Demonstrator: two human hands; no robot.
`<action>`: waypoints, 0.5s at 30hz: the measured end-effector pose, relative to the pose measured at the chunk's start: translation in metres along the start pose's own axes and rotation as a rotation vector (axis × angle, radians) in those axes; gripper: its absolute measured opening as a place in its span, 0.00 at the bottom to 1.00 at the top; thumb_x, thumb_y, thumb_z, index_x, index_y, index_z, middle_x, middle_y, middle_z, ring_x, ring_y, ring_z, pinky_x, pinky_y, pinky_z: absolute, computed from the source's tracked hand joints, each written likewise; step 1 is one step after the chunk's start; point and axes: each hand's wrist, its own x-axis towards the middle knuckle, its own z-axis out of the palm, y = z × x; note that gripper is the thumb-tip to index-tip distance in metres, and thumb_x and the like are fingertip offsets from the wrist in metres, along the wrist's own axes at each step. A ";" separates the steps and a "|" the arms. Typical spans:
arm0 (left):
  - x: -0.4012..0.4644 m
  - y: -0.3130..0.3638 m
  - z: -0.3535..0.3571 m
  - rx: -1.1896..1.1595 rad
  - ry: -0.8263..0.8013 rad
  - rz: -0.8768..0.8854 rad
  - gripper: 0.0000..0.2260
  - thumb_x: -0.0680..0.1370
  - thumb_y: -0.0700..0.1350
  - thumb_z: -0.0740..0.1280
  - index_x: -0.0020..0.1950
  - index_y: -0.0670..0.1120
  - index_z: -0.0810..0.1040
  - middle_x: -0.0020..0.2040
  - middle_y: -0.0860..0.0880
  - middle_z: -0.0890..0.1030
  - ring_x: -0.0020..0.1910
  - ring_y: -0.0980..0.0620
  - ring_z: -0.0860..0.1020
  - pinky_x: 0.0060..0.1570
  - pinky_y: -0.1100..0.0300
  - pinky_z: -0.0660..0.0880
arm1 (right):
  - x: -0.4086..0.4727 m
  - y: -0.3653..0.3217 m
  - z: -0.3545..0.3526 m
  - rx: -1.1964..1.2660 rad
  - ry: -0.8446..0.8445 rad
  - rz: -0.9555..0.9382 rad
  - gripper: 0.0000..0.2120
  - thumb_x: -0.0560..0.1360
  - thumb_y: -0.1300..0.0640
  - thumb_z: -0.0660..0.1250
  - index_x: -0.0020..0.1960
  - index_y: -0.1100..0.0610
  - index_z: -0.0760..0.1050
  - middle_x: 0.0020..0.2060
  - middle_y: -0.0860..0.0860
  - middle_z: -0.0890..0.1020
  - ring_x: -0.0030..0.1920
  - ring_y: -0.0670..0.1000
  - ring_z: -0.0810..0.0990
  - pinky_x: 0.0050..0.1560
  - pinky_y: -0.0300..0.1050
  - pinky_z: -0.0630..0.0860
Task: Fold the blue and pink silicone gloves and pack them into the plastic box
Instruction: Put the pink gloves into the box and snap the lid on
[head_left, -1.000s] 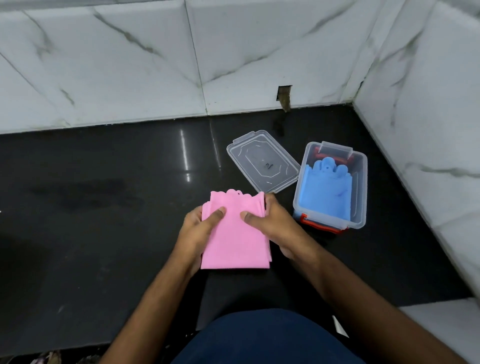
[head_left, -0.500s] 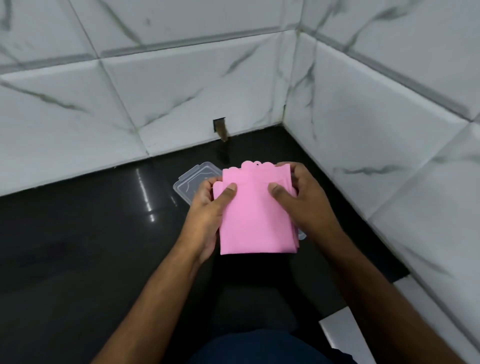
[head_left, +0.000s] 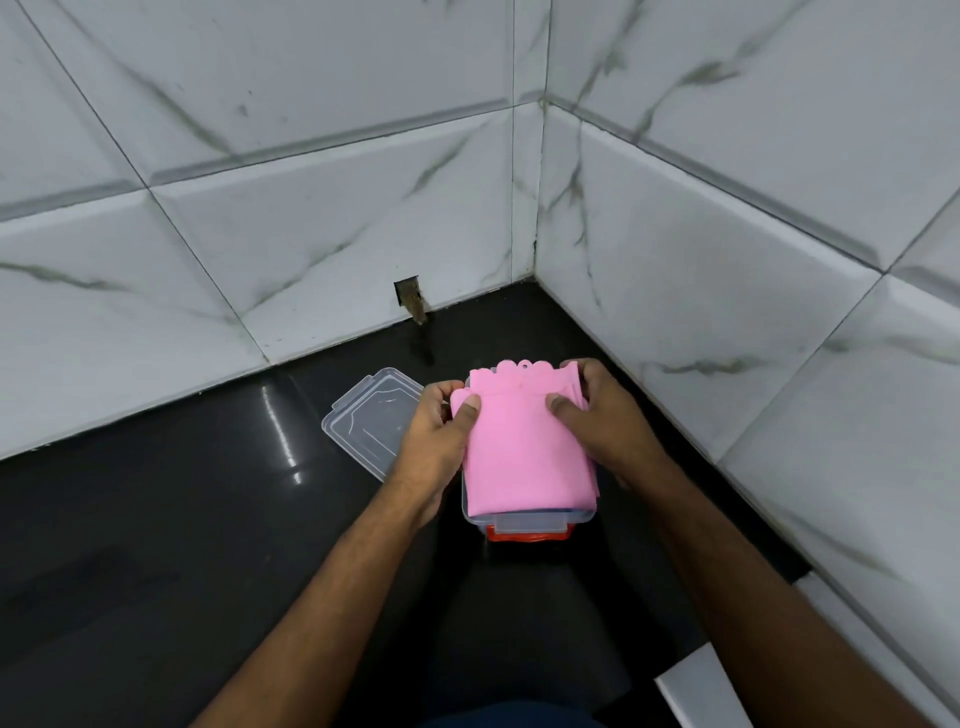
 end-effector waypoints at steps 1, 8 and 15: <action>0.001 -0.002 -0.002 0.036 -0.013 0.005 0.05 0.85 0.45 0.65 0.61 0.51 0.75 0.58 0.46 0.82 0.51 0.51 0.80 0.45 0.56 0.78 | 0.003 0.001 0.003 -0.054 -0.020 0.024 0.19 0.78 0.51 0.68 0.67 0.51 0.70 0.58 0.49 0.81 0.54 0.50 0.79 0.53 0.46 0.74; 0.006 -0.002 0.001 0.712 -0.038 0.241 0.20 0.84 0.46 0.65 0.76 0.49 0.70 0.68 0.46 0.79 0.64 0.47 0.77 0.66 0.50 0.75 | 0.001 0.000 0.017 -0.519 -0.015 -0.093 0.23 0.83 0.50 0.58 0.76 0.55 0.59 0.60 0.58 0.81 0.51 0.57 0.83 0.45 0.45 0.71; -0.006 -0.001 -0.001 0.943 -0.077 0.295 0.32 0.86 0.52 0.59 0.85 0.44 0.47 0.86 0.46 0.47 0.84 0.49 0.49 0.81 0.50 0.56 | -0.016 -0.010 0.019 -0.646 0.038 -0.157 0.35 0.81 0.45 0.64 0.80 0.56 0.53 0.70 0.57 0.67 0.64 0.55 0.74 0.57 0.49 0.77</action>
